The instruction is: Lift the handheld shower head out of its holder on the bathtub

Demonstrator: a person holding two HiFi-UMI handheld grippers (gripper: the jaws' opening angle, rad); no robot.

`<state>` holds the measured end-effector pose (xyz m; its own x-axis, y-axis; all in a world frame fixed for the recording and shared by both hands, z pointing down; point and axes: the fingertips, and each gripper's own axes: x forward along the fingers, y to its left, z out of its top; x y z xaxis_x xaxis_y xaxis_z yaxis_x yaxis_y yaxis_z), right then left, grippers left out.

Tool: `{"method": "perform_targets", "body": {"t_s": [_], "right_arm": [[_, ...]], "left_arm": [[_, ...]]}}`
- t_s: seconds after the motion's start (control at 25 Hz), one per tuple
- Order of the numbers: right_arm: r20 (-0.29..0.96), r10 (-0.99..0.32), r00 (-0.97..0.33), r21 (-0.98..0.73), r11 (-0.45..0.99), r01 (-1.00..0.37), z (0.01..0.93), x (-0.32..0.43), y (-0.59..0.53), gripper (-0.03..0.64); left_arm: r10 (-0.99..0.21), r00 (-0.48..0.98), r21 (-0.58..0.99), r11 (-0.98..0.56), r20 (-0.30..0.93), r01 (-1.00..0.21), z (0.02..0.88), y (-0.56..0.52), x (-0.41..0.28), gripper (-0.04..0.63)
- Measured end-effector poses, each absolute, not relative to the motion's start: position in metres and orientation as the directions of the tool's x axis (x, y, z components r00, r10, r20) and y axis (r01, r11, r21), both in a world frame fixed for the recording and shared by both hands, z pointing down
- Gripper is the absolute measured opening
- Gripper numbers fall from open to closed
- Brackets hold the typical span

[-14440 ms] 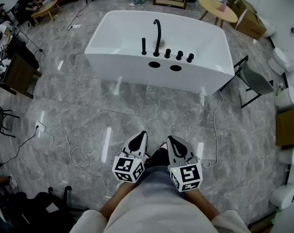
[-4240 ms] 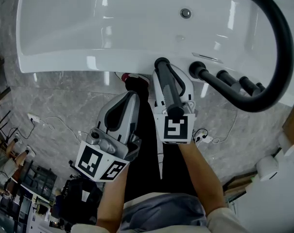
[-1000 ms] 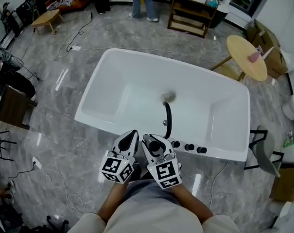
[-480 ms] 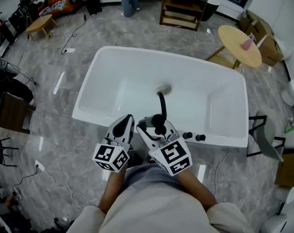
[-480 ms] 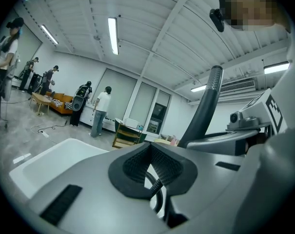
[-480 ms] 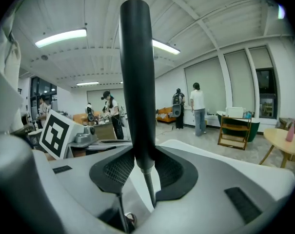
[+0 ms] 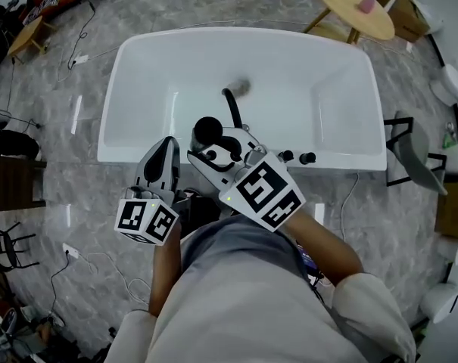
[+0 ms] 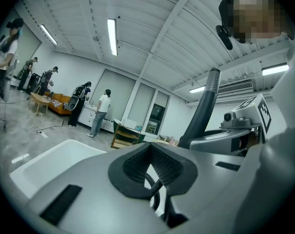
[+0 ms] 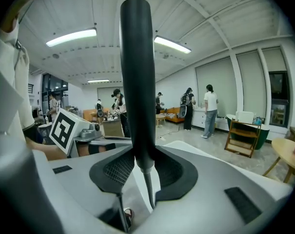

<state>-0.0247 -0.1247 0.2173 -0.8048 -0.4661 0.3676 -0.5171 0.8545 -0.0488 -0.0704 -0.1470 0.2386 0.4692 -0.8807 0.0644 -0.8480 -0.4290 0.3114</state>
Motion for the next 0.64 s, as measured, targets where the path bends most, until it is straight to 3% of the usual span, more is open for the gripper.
{"method": "perform_targets", "body": {"t_s": [0.64], "right_arm": [[0.391,-0.475,-0.788,-0.068,0.839,-0.540,0.231,-0.024,-0.123,0.143]], "left_arm": [[-0.864,0.495,0.352,-0.437,0.092,-0.828,0.251,-0.143,-0.068,0.005]]}}
